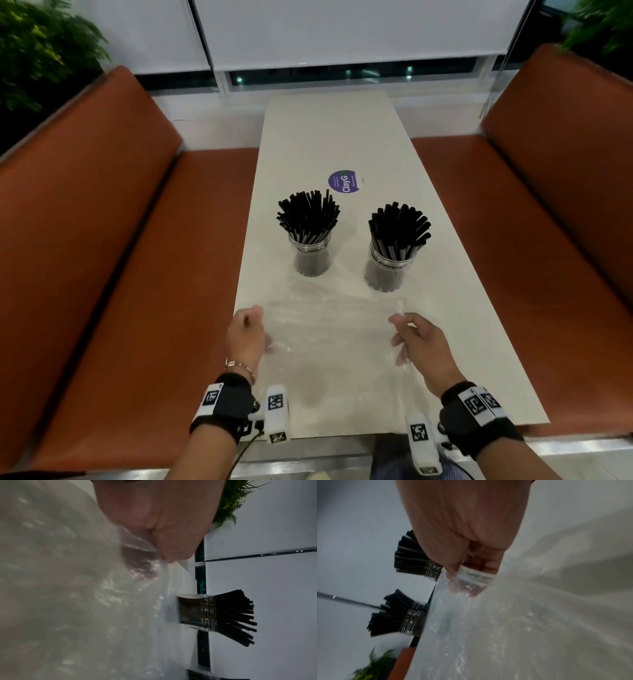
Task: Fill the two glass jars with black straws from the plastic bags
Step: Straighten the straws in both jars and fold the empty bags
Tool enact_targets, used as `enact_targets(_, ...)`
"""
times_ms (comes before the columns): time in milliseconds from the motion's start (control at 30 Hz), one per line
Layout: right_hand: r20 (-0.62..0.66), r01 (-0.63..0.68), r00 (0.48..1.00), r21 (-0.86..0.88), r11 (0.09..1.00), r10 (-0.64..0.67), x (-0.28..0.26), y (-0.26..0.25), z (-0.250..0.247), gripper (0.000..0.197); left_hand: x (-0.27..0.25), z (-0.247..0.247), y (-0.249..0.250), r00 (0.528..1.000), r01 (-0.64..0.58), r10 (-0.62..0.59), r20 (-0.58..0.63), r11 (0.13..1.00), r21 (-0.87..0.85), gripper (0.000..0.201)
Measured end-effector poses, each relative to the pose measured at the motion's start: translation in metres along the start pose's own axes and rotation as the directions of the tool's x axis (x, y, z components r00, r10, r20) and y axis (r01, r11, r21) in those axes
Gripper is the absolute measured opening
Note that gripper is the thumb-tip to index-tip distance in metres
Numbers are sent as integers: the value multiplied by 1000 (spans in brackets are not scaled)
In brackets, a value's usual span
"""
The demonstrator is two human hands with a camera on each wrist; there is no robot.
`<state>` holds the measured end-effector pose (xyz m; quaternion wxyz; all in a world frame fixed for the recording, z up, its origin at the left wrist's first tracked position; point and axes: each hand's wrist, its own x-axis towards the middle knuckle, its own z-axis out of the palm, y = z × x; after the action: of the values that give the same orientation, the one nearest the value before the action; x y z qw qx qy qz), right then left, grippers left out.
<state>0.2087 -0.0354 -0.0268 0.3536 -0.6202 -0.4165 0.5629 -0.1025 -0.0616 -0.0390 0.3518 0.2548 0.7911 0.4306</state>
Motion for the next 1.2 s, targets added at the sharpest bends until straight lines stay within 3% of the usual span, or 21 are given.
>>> enact_targets(67, -38, 22, 999, -1, 1000, -22, -5, 1, -4, 17, -12, -4, -4, 960, -238, 250, -126, 966, 100, 23)
enact_targets(100, -53, 31, 998, 3, 1000, -31, -6, 3, -6, 18, -18, -5, -5, 933, -300, 323, -160, 941, 153, 26)
enact_targets(167, -90, 54, 995, 8, 999, -53, -7, 10, -10, 17, -21, -7, -11, 927, -279, 310, -211, 946, 164, 41)
enact_targets(233, -107, 49, 993, 6, 999, -48, -9, 17, -13, 14, -18, -9, -19, 965, -153, 164, -204, 986, 69, 58)
enact_targets(267, -105, 39, 994, 36, 999, -35, -10, 19, -14, 13, -16, -12, -24, 988, -78, 78, -136, 997, 1, 64)
enact_targets(333, -91, 28, 996, 185, 982, -11, -14, 22, -16, 15, -20, -22, -27, 988, 32, -23, 154, 998, -59, 64)
enact_targets(400, -104, 36, 995, 284, 958, -6, -18, 20, -18, 18, -33, -29, -29, 904, 68, -48, 424, 997, -31, 46)
enact_targets(433, -126, 47, 992, 284, 958, -11, -21, 20, -18, 19, -40, -31, -32, 883, 64, -35, 468, 997, -46, 32)
enact_targets(467, -154, 63, 988, 258, 964, -24, -24, 18, -17, 21, -46, -29, -35, 890, 48, -5, 457, 996, -81, 20)
enact_targets(533, -229, 104, 971, 114, 988, -75, -27, 19, -16, 21, -56, -21, -42, 945, -33, 67, 321, 993, -110, 10)
enact_targets(567, -262, 120, 959, 15, 993, -112, -28, 20, -15, 21, -59, -15, -45, 968, -112, 119, 221, 993, -47, 11)
enact_targets(633, -313, 159, 929, -136, 978, -195, -28, 22, -13, 19, -63, -7, -45, 971, -239, 233, 54, 961, 140, 18)
enact_targets(700, -345, 195, 904, -193, 962, -252, -27, 24, -14, 18, -63, -8, -41, 963, -244, 265, -37, 926, 290, 32)
enact_targets(733, -348, 204, 899, -201, 958, -265, -26, 26, -15, 17, -62, -9, -40, 968, -218, 247, -48, 918, 330, 43)
enact_targets(800, -327, 214, 905, -199, 956, -271, -24, 24, -19, 17, -57, -12, -41, 981, -193, 188, 49, 927, 320, 58)
enact_targets(867, -242, 197, 942, -155, 968, -230, -25, 18, -25, 16, -55, -17, -39, 966, -170, 121, 230, 964, 206, 46)
enact_targets(933, -97, 131, 986, -38, 991, -134, -28, 11, -31, 31, -54, -22, -31, 942, -118, 90, 324, 991, 69, 19)
enact_targets(1000, 40, 92, 995, 45, 995, -94, -29, 6, -39, 54, -49, -22, -22, 956, -134, 121, 267, 991, 30, 13)
enact_targets(1100, 102, 72, 992, 54, 996, -77, -25, 6, -46, 69, -29, -10, -7, 978, -196, 183, 101, 970, 142, 21)
enact_targets(1200, 22, 69, 998, -218, 974, -65, -10, 16, -48, 67, -4, 2, -3, 984, -176, 142, 108, 872, 457, 42)
